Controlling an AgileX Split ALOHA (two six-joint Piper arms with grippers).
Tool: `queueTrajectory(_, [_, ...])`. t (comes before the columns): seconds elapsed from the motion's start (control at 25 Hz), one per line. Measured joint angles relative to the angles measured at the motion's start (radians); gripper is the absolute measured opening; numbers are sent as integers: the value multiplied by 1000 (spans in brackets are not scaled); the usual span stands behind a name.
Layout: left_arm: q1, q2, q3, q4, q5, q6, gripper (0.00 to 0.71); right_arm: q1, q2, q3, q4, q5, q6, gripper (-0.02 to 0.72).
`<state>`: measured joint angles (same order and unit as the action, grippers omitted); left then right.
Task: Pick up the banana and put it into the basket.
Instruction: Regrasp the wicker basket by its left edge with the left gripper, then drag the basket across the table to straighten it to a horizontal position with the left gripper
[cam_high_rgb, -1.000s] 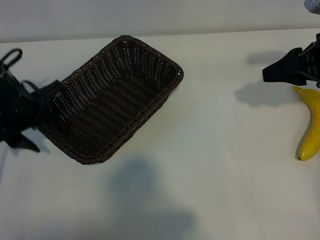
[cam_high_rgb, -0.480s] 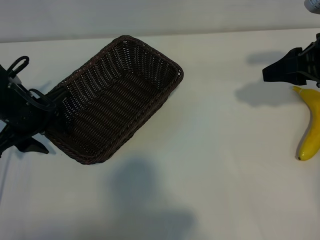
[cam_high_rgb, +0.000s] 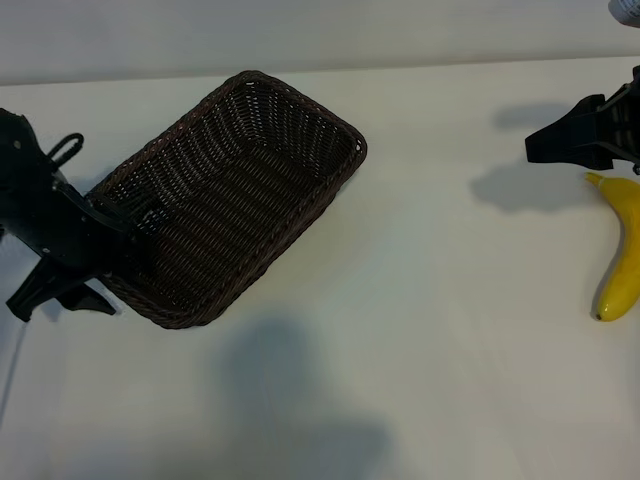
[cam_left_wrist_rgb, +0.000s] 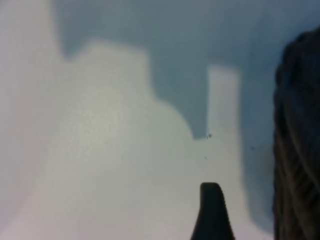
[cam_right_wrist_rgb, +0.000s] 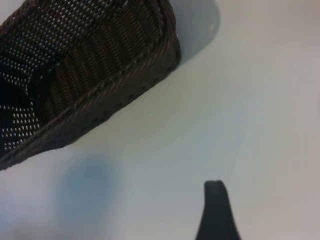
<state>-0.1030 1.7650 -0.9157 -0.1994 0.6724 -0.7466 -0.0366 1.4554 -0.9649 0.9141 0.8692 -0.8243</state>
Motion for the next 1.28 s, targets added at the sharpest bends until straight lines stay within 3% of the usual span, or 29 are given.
queueTrajectory(0.2, [0, 8, 0, 0, -10, -1, 457, 0, 0, 0, 0, 0, 0, 502])
queueTrajectory(0.44, [0, 8, 0, -15, -29, -10, 215, 0, 0, 0, 0, -1, 0, 502])
queueTrajectory(0.92, [0, 1, 0, -40, -39, 6, 195, 0, 0, 0, 0, -2, 0, 502])
queueTrajectory(1.28, [0, -9, -41, -117, -11, 177, 168, 0, 0, 0, 0, -2, 0, 502])
